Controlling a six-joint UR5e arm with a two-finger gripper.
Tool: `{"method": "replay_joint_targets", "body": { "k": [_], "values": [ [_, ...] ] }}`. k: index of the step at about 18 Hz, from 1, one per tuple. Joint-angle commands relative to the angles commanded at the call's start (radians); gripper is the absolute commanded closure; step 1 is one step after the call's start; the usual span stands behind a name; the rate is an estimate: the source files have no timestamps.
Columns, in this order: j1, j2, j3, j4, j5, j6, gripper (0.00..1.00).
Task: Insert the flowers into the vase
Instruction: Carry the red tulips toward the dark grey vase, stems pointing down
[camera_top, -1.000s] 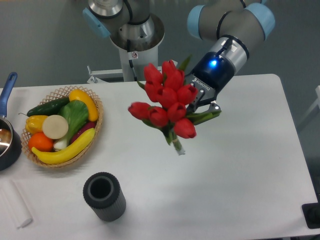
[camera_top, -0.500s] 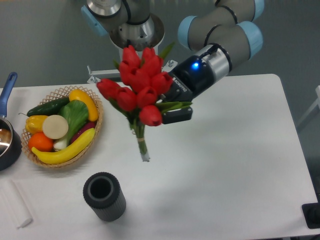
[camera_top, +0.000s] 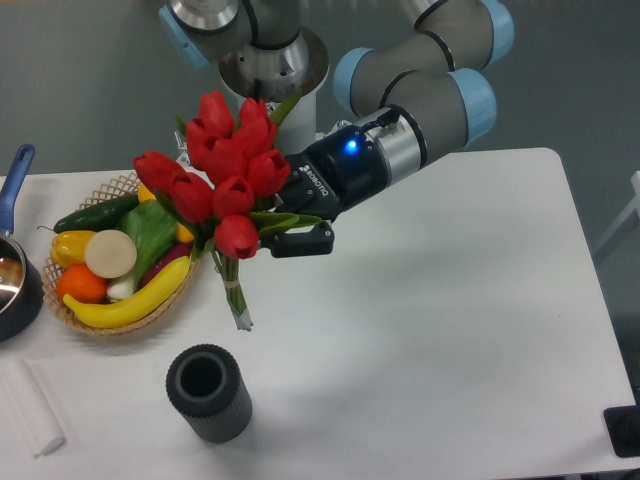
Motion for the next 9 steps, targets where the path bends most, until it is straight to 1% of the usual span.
{"method": "replay_joint_targets", "body": {
  "k": [1,3,5,7,9],
  "values": [
    [-0.003,-0.009,0.014,0.000,0.000,0.000,0.78],
    [-0.034,-0.041,0.060,0.000,0.000,0.000,0.78],
    [-0.037,-0.069,0.083,0.002,0.000,0.002,0.78],
    [-0.064,-0.106,0.109,0.003,-0.002,0.008,0.78],
    [-0.071,-0.113,0.124,0.003,-0.002,0.008,0.78]
  ]
}}
